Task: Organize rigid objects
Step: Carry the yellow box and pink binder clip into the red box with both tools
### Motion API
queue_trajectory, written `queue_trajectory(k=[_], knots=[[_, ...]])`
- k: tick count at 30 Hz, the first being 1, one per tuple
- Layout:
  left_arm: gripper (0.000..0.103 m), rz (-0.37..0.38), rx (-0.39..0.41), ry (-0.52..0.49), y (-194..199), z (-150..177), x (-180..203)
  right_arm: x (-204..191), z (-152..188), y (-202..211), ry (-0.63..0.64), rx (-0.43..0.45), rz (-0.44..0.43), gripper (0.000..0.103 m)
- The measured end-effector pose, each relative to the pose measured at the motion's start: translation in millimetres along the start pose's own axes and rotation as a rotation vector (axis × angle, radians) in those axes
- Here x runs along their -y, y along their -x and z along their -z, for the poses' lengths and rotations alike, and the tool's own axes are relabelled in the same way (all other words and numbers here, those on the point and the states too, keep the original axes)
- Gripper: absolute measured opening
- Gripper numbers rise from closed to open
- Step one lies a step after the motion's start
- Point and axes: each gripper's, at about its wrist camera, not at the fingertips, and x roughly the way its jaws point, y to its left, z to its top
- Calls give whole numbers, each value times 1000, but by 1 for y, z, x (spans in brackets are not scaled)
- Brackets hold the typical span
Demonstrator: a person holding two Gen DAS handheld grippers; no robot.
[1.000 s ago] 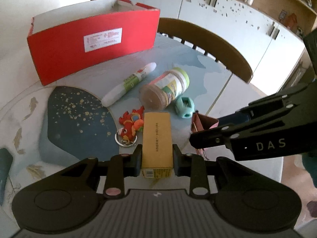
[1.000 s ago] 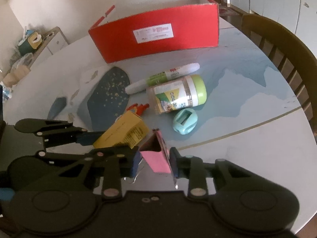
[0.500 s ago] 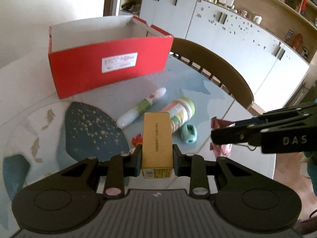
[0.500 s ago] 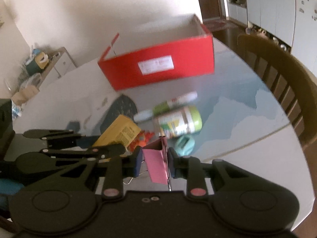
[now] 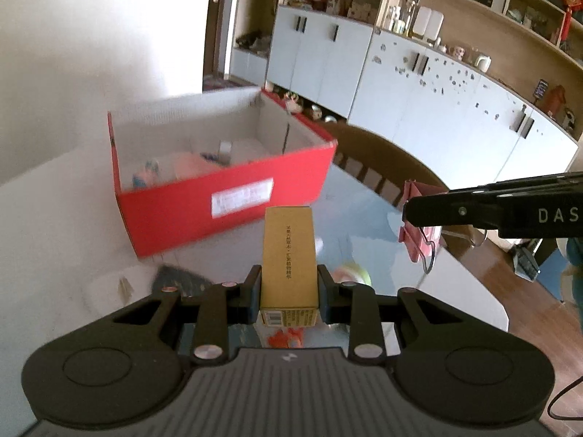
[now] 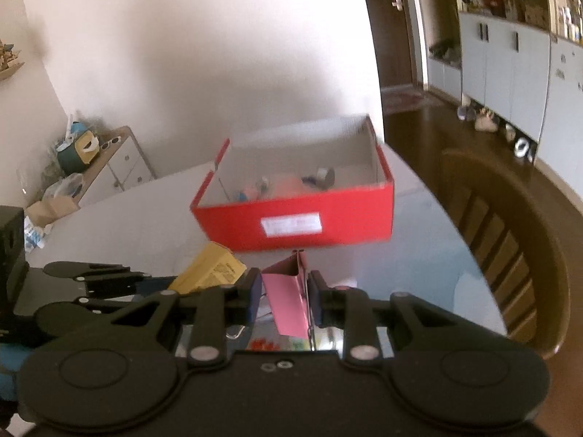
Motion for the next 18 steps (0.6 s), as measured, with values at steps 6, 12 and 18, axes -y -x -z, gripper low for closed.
queue_trajectory(k=[6, 12, 18], knots=[[29, -26, 45, -12, 0, -33, -8, 4, -30, -8, 14, 40, 5, 26], [29, -57, 77, -17, -7, -65, -19, 7, -57, -20, 27, 71, 4, 26], [29, -78, 71, -29, -24, -92, -29, 7, -78, -39, 67, 77, 8, 26]])
